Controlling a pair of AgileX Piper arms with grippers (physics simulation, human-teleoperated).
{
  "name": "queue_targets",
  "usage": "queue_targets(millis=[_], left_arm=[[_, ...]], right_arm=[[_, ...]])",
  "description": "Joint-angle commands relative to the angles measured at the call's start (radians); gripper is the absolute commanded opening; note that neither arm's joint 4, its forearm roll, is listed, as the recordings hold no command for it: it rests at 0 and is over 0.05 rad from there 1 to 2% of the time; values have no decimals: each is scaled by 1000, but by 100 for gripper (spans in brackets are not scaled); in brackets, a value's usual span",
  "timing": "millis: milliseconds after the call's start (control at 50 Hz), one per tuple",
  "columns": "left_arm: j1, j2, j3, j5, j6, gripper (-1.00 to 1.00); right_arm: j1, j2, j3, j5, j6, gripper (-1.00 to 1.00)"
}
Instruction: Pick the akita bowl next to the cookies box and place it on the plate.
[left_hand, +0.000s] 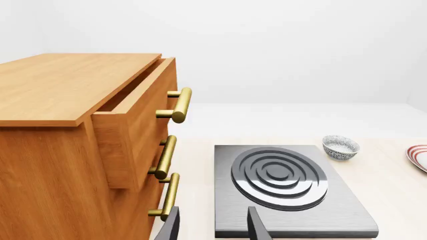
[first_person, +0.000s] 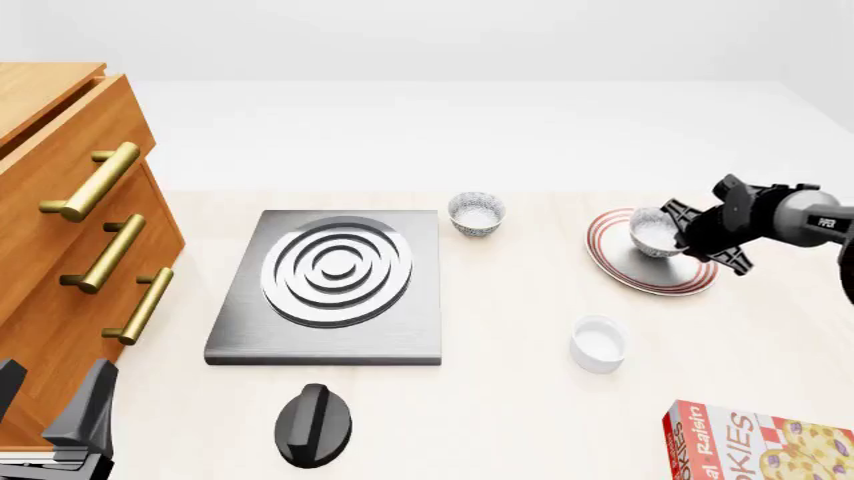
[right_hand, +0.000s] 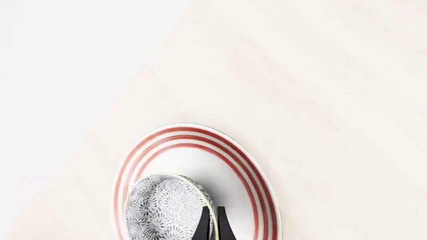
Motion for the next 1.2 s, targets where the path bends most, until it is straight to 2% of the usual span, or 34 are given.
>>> queue_targets(millis=[20,400,420,700,1200], left_arm=[[0,0,0,0,0,100],[0,0,0,0,0,100],[0,0,0,0,0,100],[0,0,0,0,0,100],[0,0,0,0,0,100]], right_arm=[[6,17,-14,-4,0,-100],[2,35,-6,-11,-1,-100],[1,35,-5,-11,-2,100],[9,-13,31,-10,9,100],[11,-207,226,-43,8,100]])
